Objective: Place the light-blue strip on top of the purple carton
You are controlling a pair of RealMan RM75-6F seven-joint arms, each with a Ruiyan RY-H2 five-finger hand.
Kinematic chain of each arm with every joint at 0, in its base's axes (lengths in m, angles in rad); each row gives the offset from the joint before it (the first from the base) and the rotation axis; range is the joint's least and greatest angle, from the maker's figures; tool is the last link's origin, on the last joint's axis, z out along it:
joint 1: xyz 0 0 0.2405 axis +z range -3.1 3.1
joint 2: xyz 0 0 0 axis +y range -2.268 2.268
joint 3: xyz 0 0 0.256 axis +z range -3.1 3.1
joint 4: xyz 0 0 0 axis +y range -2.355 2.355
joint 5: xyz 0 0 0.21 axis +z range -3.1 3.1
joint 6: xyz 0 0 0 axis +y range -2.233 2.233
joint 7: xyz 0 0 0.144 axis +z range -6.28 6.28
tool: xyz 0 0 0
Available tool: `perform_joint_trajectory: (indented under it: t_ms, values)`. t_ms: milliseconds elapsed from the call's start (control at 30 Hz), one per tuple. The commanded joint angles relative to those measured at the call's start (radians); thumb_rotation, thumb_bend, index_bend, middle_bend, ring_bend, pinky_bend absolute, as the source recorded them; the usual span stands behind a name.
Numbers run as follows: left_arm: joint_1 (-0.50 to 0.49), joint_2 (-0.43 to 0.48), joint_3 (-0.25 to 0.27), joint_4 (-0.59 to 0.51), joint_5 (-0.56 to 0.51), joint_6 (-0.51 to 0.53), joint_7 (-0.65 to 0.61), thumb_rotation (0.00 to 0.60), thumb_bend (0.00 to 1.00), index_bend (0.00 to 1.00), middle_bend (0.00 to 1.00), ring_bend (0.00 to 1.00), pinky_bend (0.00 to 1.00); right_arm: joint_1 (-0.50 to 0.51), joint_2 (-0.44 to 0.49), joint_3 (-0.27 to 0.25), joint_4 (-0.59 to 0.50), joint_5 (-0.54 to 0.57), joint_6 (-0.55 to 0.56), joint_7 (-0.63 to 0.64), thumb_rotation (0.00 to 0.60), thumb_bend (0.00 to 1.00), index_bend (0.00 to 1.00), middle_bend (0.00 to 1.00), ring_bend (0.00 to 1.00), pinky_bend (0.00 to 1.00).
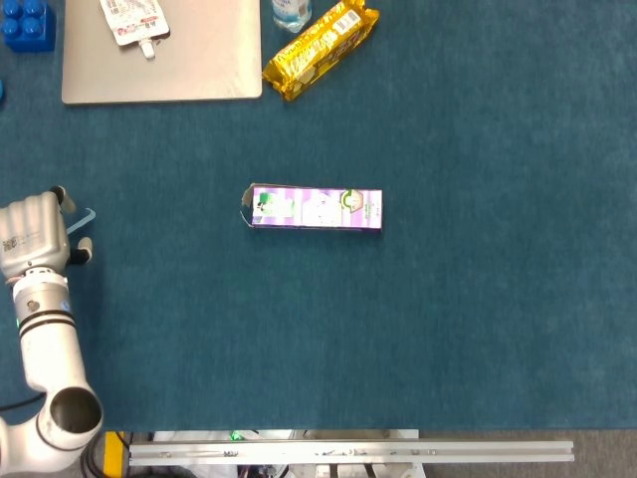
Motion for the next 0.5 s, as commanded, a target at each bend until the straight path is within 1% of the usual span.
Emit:
perform_joint_trajectory:
  t_ms: [33, 267, 500]
  values:
    - [-0.017, -0.027, -0.025, 0.03, -0.036, 0.015, 0.006, 0.6, 0.27, 0.37, 0.94, 0.96, 1.0, 0.0, -0.001, -0.001, 0.001, -0.001, -0.001, 0.001, 0.6, 0.27, 0.0, 0.4, 0.34, 0.32]
    - [-0.051, -0.06, -0.061, 0.07, -0.153, 0.028, 0.062, 0.6, 0.27, 0.38, 0.95, 0.97, 1.0, -0.003, 0.0, -0.005, 0.001, 0.003, -0.003, 0.002, 0.6, 0.27, 0.0, 0.4, 0.34, 0.32]
    - [-0.063, -0.079, -0.076, 0.113, -0.21, 0.031, 0.069, 0.6, 0.27, 0.42, 0.97, 0.99, 1.0, -0.014, 0.003, -0.009, 0.003, 0.011, 0.0, 0.008, 0.6, 0.27, 0.0, 0.4, 0.34, 0.32]
